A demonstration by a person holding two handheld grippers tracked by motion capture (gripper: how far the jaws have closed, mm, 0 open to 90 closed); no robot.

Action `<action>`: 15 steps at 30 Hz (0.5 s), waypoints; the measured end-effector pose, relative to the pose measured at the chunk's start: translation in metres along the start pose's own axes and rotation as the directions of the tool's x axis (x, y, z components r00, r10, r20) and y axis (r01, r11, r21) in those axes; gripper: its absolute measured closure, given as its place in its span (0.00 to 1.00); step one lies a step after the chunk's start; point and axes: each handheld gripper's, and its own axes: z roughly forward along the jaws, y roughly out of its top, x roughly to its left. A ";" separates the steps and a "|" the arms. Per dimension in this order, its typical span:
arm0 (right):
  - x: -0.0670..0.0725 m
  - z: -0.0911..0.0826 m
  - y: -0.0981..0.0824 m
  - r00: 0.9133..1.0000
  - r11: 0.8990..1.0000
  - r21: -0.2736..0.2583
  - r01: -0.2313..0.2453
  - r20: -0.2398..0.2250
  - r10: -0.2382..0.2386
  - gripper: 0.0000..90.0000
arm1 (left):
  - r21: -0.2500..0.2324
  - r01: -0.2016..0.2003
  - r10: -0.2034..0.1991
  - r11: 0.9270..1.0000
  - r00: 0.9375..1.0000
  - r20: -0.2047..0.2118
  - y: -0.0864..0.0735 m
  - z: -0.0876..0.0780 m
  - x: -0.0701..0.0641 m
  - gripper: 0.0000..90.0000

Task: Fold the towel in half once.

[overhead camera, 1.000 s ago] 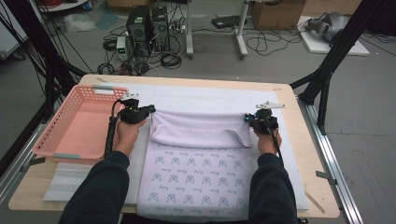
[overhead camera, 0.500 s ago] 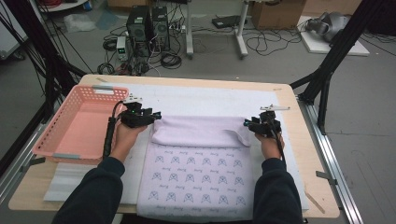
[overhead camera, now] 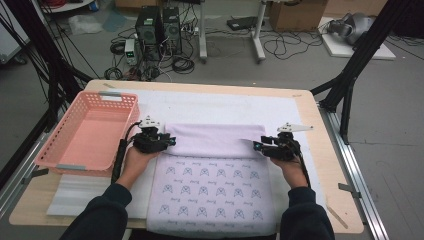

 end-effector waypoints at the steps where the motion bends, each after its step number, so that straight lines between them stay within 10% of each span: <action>1: 0.002 0.002 -0.002 1.000 1.000 0.021 0.019 0.002 -0.019 0.72 | 0.003 -0.011 0.011 1.000 1.000 -0.006 -0.003 0.000 -0.001 0.94; 4: 0.004 0.001 -0.011 0.999 0.998 0.057 0.040 0.027 -0.042 0.95 | -0.032 0.000 0.000 1.000 1.000 -0.007 -0.009 -0.005 -0.003 0.96; 15: 0.010 -0.027 -0.034 0.998 0.999 0.014 0.052 0.018 -0.053 0.96 | -0.152 -0.013 0.019 0.988 0.999 0.033 -0.025 -0.042 -0.018 0.96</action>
